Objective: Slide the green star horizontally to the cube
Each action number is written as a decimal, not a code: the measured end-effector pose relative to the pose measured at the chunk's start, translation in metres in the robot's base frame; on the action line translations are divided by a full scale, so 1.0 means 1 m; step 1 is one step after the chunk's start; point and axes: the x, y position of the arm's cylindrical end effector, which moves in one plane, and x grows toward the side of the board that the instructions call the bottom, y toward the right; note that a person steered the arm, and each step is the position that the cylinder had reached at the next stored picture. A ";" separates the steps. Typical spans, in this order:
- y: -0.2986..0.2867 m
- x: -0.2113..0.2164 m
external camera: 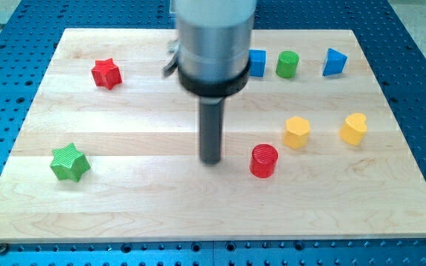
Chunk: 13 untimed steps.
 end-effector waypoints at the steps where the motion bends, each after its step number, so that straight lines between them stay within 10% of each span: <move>1: -0.046 0.059; 9: -0.206 0.088; 13: -0.183 -0.069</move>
